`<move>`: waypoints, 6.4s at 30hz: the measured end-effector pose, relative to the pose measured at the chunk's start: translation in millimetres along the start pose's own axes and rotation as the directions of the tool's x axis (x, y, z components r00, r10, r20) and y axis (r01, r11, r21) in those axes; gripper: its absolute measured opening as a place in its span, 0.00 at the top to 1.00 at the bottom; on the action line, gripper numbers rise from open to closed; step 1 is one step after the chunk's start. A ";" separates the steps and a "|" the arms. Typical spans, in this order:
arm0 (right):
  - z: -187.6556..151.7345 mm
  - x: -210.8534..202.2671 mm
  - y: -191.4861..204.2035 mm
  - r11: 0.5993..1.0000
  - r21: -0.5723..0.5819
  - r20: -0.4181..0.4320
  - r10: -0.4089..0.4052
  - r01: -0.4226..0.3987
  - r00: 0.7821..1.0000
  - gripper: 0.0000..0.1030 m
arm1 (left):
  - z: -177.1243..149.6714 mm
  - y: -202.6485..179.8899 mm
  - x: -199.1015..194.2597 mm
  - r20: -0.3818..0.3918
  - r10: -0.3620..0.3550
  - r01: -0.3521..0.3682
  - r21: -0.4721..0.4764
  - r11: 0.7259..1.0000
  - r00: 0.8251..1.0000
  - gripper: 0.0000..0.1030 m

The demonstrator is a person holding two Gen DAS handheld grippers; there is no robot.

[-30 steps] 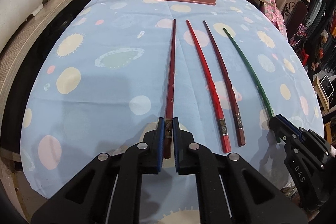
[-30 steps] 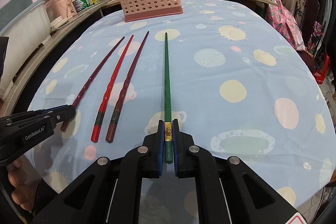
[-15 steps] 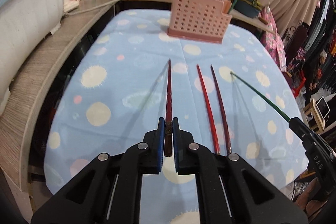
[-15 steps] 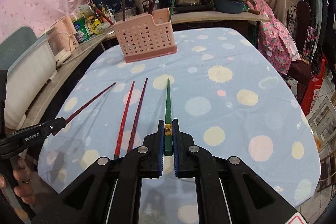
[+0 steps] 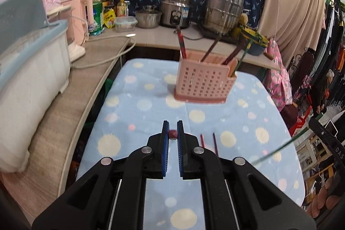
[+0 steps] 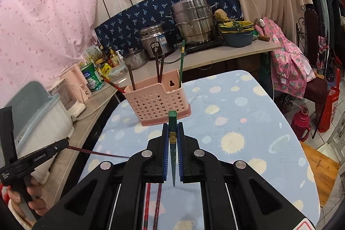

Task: Organize utensils
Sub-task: 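Carry the green and dark red chopsticks into the pink basket and open both tools, then withdraw both open tools from the basket toward the last two chopsticks, then grasp the dark red chopstick with the right tool while the left tool grasps the red one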

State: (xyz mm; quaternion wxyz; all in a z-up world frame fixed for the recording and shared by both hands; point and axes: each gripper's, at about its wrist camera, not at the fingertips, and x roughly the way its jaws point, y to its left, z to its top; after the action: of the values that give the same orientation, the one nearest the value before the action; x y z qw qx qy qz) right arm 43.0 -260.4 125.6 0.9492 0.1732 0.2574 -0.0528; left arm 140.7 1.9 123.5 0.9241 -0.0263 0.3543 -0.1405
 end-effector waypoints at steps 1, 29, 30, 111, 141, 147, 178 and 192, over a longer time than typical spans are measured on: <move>6.5 2.1 1.1 1.000 0.002 0.008 0.007 -0.007 1.000 0.93 | 8.5 0.0 0.4 0.010 0.002 -0.002 -0.002 1.000 1.000 0.93; 201.6 90.0 45.5 0.991 0.024 0.266 0.122 -0.132 0.956 0.93 | 221.5 -36.8 13.8 0.364 -0.010 0.029 -0.046 0.999 0.931 0.93; 204.3 96.4 45.4 0.992 0.025 0.263 0.117 -0.128 0.958 0.93 | 223.2 -37.7 18.8 0.362 -0.009 0.026 -0.044 0.999 0.932 0.93; -87.1 55.4 52.6 0.975 -0.221 -0.161 -0.040 0.003 0.986 0.74 | -61.4 -21.1 47.5 -0.077 0.048 -0.044 0.049 0.998 0.996 0.60; -189.2 57.4 42.2 0.981 -0.193 -0.353 -0.065 -0.005 0.933 0.74 | -153.1 -11.0 58.6 -0.258 0.059 -0.044 0.062 0.997 0.964 0.60; -195.4 60.5 47.7 0.979 -0.202 -0.368 -0.063 -0.014 0.928 0.74 | -157.0 -10.6 58.7 -0.267 0.060 -0.044 0.067 0.997 0.962 0.60; -198.7 45.8 15.5 0.982 -0.180 -0.340 -0.119 0.060 0.933 0.93 | -173.1 -41.2 58.8 -0.288 0.023 0.007 0.106 0.994 0.957 0.37; -197.2 36.1 -1.6 0.986 -0.143 -0.342 -0.126 0.081 0.931 0.93 | -185.9 -68.6 80.8 -0.328 0.023 0.026 0.142 0.990 0.944 0.37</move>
State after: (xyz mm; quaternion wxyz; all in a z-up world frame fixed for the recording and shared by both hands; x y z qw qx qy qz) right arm -19.0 -192.0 -52.3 0.8933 0.1056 0.4334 -0.0547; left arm 58.3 -77.0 -57.7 0.8514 0.0641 0.4924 -0.1688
